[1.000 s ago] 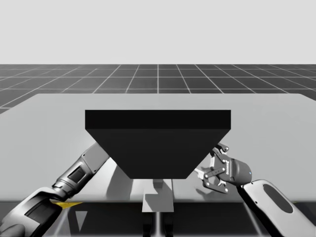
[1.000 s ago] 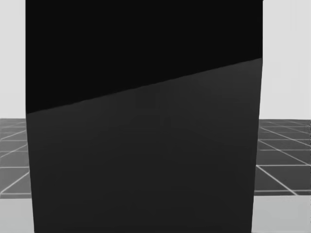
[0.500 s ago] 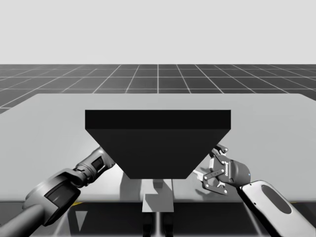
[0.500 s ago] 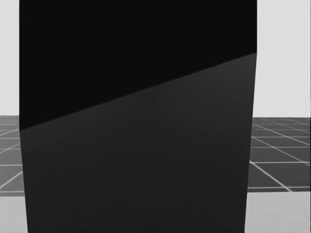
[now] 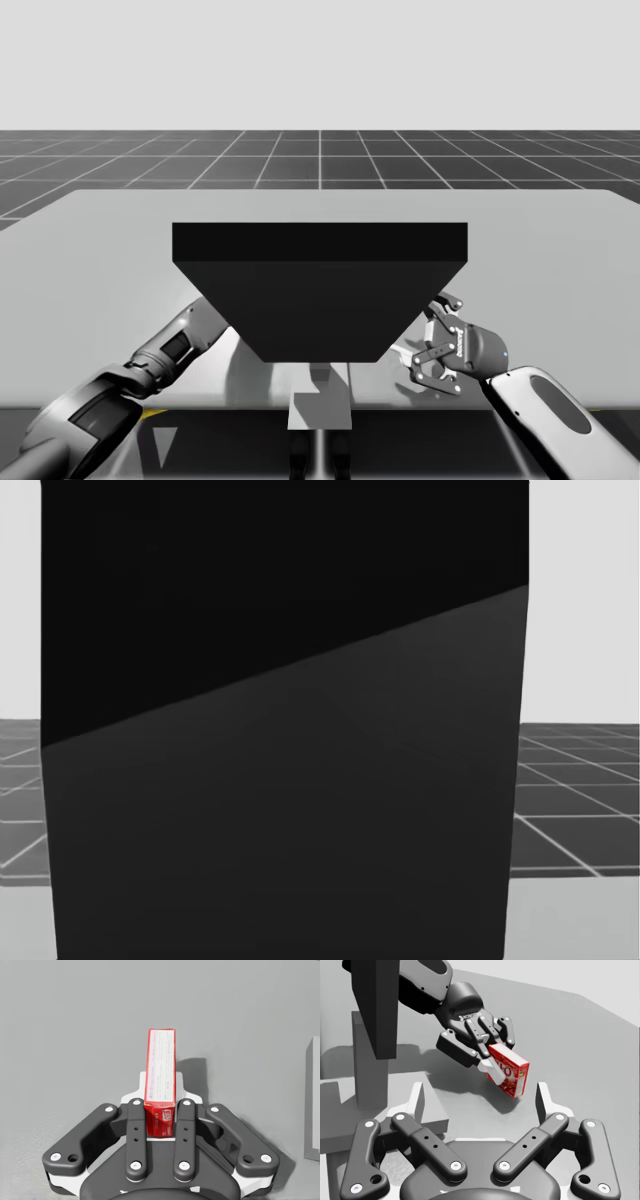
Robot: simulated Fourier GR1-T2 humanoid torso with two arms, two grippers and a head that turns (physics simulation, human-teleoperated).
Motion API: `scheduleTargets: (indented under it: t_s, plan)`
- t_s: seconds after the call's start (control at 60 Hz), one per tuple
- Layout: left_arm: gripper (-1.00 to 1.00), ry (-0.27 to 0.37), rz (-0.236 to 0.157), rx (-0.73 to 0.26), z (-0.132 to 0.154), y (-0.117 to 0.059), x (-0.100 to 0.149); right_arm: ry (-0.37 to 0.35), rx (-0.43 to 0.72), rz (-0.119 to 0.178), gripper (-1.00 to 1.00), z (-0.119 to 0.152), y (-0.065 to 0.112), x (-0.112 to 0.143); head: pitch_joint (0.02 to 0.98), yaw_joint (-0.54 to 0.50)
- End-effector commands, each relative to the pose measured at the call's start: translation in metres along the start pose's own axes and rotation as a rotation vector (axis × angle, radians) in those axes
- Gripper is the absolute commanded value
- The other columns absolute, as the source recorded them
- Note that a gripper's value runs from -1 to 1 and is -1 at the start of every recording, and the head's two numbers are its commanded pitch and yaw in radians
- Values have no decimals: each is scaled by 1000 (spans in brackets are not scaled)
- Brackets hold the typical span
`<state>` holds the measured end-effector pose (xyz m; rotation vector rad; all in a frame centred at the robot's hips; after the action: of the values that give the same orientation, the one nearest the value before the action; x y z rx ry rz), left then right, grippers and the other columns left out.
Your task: Reach around the screen and pick up the object behind it.
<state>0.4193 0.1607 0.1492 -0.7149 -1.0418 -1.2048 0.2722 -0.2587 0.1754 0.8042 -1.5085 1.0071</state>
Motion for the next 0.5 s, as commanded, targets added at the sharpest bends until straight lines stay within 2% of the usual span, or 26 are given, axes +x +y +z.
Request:
scheduleTargets:
  t_s: [0.017, 0.283, 0.4, 0.5]
  plan:
    - [1000, 5, 18, -5, 32, 8, -8, -3, -4, 1, -1000, 0, -1, 0, 138, -46]
    - [1000, 3, 1, 110, 96, -6, -17, -10, -12, 5, -1000, 1, -3, 1, 128, -37]
    - [1000, 5, -31, 170, 122, -13, -12, -15, -17, 7, -1000, 2, -3, 3, 122, -35]
    - [1000, -22, -55, 223, 145, -16, 2, -17, -19, 8, -1000, 3, -4, 3, 119, -34]
